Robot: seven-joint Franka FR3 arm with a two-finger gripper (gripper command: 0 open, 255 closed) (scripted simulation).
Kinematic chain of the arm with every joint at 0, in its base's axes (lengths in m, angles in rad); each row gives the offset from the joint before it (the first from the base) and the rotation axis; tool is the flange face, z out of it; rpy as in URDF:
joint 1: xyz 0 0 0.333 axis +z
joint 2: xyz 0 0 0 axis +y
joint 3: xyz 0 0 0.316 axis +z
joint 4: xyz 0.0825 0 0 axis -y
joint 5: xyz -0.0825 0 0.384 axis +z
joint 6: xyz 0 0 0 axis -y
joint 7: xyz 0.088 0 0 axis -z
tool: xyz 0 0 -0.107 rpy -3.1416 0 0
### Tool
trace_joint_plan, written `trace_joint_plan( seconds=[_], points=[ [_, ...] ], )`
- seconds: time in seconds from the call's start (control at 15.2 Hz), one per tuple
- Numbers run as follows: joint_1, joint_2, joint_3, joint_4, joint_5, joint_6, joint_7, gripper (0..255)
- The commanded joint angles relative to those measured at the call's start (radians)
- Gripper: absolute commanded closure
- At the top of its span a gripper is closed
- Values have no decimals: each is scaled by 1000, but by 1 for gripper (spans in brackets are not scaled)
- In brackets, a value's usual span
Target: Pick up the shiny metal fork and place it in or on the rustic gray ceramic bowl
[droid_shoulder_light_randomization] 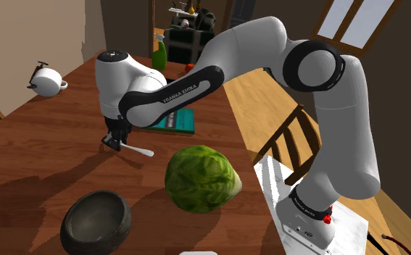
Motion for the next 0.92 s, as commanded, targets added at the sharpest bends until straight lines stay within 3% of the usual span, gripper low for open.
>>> trace_joint_plan(
  seconds=[0.0, 0.86],
  points=[
    [-2, -12, 4, 6, 6, -17, -6, 255],
    [-10, -82, 27, 73, 47, -149, -44, 255]
  ],
)
